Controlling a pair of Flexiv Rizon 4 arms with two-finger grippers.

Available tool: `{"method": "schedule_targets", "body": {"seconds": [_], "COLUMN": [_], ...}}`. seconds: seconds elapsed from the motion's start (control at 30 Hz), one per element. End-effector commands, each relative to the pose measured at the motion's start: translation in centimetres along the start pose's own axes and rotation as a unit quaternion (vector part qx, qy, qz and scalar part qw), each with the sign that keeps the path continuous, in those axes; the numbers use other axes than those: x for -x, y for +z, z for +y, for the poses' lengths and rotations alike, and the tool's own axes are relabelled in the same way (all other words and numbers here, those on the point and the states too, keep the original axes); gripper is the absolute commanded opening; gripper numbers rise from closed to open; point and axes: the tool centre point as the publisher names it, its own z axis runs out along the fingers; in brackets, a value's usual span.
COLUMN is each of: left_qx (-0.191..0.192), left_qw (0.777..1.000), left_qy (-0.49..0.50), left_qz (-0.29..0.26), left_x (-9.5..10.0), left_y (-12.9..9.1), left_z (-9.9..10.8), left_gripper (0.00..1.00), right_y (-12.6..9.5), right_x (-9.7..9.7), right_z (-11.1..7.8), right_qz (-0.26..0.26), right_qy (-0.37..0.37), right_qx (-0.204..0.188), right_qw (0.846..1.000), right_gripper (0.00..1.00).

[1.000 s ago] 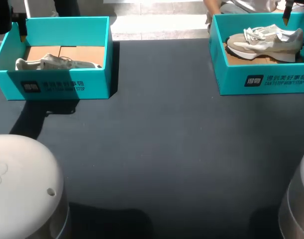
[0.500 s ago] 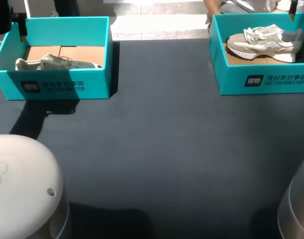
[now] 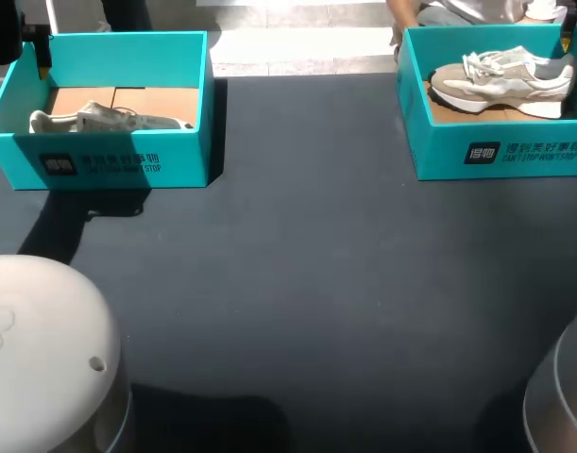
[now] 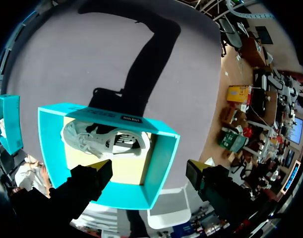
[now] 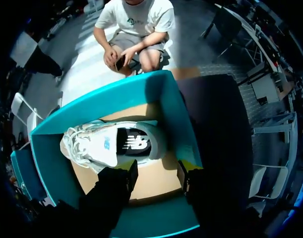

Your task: Take the shoe out of the shoebox, open the shoe tongue, remove and reinsert the insole, then place the shoe into the shoebox

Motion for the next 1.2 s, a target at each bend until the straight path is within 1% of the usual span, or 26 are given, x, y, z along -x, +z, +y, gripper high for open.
{"method": "schedule_targets", "body": {"seconds": [0.03,0.13,0.27,0.43,0.53,0.57,0.63,0.77,0.8,0.93,1.03,1.13,1.2], "left_qx": [0.002,0.002,0.002,0.002,0.002,0.002,0.002,0.002,0.002,0.002,0.002,0.002,0.002], "left_qw": [1.0,1.0,1.0,1.0,1.0,1.0,1.0,1.0,1.0,1.0,1.0,1.0,1.0], "left_qy": [0.0,0.0,0.0,0.0,0.0,0.0,0.0,0.0,0.0,0.0,0.0,0.0,0.0], "left_qz": [0.0,0.0,0.0,0.0,0.0,0.0,0.0,0.0,0.0,0.0,0.0,0.0,0.0], "left_x": [-0.1,-0.1,-0.1,-0.1,-0.1,-0.1,-0.1,-0.1,-0.1,-0.1,-0.1,-0.1,-0.1], "left_y": [0.0,0.0,0.0,0.0,0.0,0.0,0.0,0.0,0.0,0.0,0.0,0.0,0.0], "left_z": [-0.1,-0.1,-0.1,-0.1,-0.1,-0.1,-0.1,-0.1,-0.1,-0.1,-0.1,-0.1,-0.1], "left_gripper": [1.0,1.0,1.0,1.0,1.0,1.0,1.0,1.0,1.0,1.0,1.0,1.0,1.0], "right_y": [1.1,1.4,1.9,2.9,3.2,3.4,3.7,4.1,4.1,4.3,4.6,5.3,5.7], "right_x": [-0.1,-0.1,0.1,-0.2,-0.6,-0.7,-0.7,-0.3,-0.2,0.1,0.3,0.6,0.7], "right_z": [1.0,1.1,1.4,1.4,1.4,1.4,1.4,1.7,1.8,1.9,1.7,1.7,1.7], "right_qz": [0.006,0.007,0.004,0.002,0.008,0.008,0.006,0.004,0.004,0.0,-0.003,-0.011,-0.013], "right_qy": [-0.012,-0.027,-0.032,-0.044,-0.046,-0.05,-0.055,-0.061,-0.06,-0.061,-0.062,-0.065,-0.064], "right_qx": [-0.034,-0.036,-0.035,-0.036,-0.042,-0.042,-0.038,-0.034,-0.036,-0.042,-0.042,-0.042,-0.042], "right_qw": [0.999,0.999,0.999,0.998,0.998,0.998,0.998,0.998,0.998,0.997,0.997,0.997,0.997], "right_gripper": [0.48,0.49,0.59,0.62,0.58,0.6,0.55,0.53,0.51,0.54,0.53,0.56,0.55]}}
